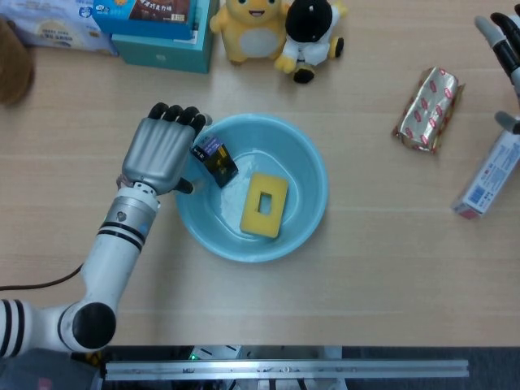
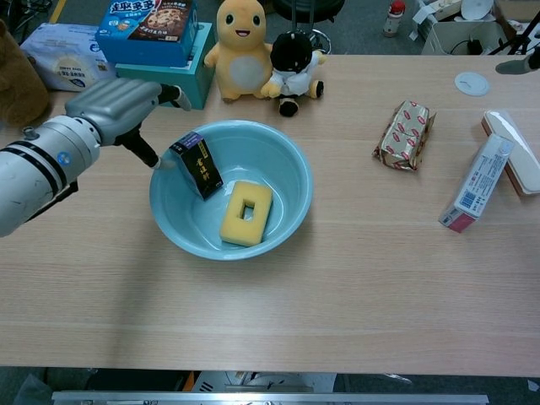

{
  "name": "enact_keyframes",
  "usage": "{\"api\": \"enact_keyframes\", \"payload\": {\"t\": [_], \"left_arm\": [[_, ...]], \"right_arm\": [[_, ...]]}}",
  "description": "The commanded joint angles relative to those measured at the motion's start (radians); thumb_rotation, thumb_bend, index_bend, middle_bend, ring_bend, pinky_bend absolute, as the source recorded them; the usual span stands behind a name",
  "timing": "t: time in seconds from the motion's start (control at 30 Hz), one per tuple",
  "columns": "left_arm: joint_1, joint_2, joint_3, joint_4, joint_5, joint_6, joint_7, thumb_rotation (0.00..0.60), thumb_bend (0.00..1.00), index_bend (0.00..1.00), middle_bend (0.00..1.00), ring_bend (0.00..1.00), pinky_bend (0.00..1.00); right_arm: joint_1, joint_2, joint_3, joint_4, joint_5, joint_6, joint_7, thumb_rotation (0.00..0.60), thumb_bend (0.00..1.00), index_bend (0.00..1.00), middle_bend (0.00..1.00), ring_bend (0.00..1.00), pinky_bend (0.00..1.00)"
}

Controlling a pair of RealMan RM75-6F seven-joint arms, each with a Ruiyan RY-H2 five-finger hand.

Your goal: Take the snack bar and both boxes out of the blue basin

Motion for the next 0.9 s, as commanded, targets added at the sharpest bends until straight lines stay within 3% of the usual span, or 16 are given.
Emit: {"api": "enact_keyframes", "payload": {"t": [0.03, 0.33, 0.5, 0.73, 0.9], "left_arm": [[-0.034, -0.06, -0.011, 0.041, -0.042, 0.054, 0.049, 0.53, 0.15, 0.23, 0.2, 0.18, 0.16], [-0.068, -0.132, -0.013, 0.095, -0.122, 0.134, 0.133, 0.506, 0.15, 0.31, 0.2, 0.19, 0.16], [-0.083, -0.148, -0.007, 0.112, -0.157, 0.143, 0.167, 0.398, 0.15, 0.33, 0.2, 0.19, 0.16], [-0.102, -0.178, -0.02, 0.143, -0.197, 0.138, 0.172, 0.296, 0.15, 0.34, 0.2, 0.19, 0.16], [-0.115, -0.202, -0.017, 0.183, -0.212, 0.145, 0.191, 0.294, 0.15, 0.34, 0.2, 0.19, 0.16]], "right_arm": [[-0.008, 0.007, -0.004, 0.008, -0.01, 0.003, 0.026, 0.6, 0.0, 0.0, 0.12, 0.04, 0.24], [-0.029, 0.026, -0.014, 0.027, -0.032, 0.014, 0.082, 0.6, 0.0, 0.0, 0.12, 0.04, 0.24], [-0.037, 0.031, -0.019, 0.038, -0.042, 0.014, 0.114, 0.6, 0.0, 0.0, 0.12, 0.04, 0.24], [-0.043, 0.036, -0.022, 0.049, -0.054, 0.012, 0.142, 0.6, 0.0, 0.0, 0.13, 0.04, 0.24], [-0.046, 0.038, -0.024, 0.052, -0.059, 0.01, 0.154, 0.6, 0.0, 0.0, 0.13, 0.04, 0.24]]}}
